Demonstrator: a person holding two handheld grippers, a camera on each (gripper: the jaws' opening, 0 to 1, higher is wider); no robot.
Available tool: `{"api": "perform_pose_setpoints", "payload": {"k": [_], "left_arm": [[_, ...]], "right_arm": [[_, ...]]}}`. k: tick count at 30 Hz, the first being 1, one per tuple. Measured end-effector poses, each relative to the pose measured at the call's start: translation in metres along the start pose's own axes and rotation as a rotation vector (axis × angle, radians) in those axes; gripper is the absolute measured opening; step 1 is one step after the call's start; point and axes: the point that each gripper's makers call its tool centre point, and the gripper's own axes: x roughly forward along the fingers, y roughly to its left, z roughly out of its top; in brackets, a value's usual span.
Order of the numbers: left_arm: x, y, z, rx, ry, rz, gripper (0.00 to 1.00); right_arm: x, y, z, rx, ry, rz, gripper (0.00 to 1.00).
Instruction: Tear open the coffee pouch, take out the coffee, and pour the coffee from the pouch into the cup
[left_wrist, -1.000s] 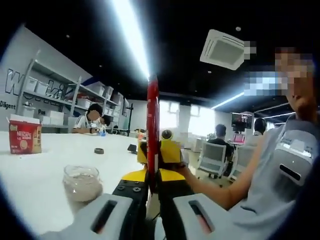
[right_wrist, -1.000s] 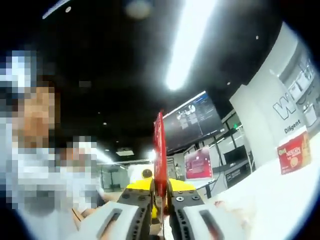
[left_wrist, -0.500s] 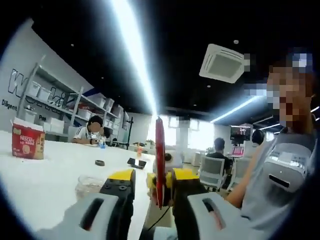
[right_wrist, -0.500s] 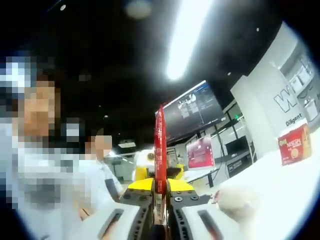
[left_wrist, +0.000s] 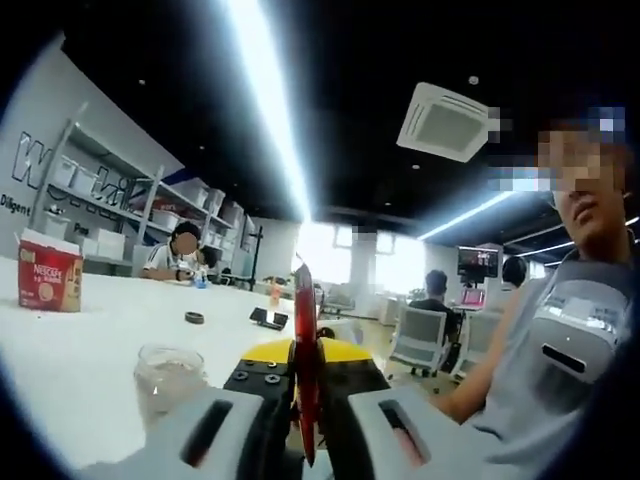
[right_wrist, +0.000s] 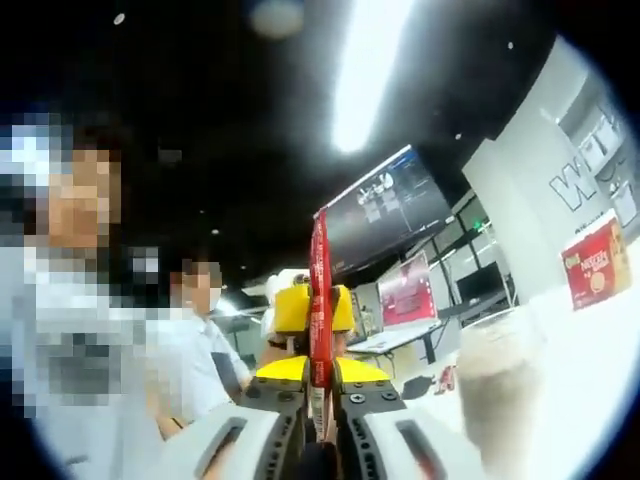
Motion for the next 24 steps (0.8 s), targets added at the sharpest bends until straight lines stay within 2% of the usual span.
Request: {"api": "perform_pose_setpoints", "payload": {"k": [2,4,8,12,21,24], "left_arm": [[0.001,-0.001,0.006,-0.009,-0.035,-0.004,0.1],[0.001,-0.002,0.007,-0.014,-0.04,-0.009,0.1],[0.0,0.001,0.009,-0.014,-0.053,0.002,0.1],[0.001,0.0,0.006,-0.028,-0.044,-0.005,0.1],[0.0,0.003,0.01,-0.038,-0.066,0.006,0.1],[-0.001,0.006,0.007,-0.041,-0.053,0.02,0.1]], "right_arm": [[-0.001,0.001,-0.006,0.008,0.011,0.014,0.16],[-0.001,0.001,-0.012,0.01,0.013,0.011,0.17],[-0.006,0.007,0.003,0.053,-0.162,0.034,0.16],[-0.005,0.007,-0.002,0.05,-0.151,0.03,0.14],[-0.003,0.008,-0.009,0.045,-0.143,0.018,0.1],[-0.004,0.005,-0.012,0.047,-0.137,0.007,0.09]]}}
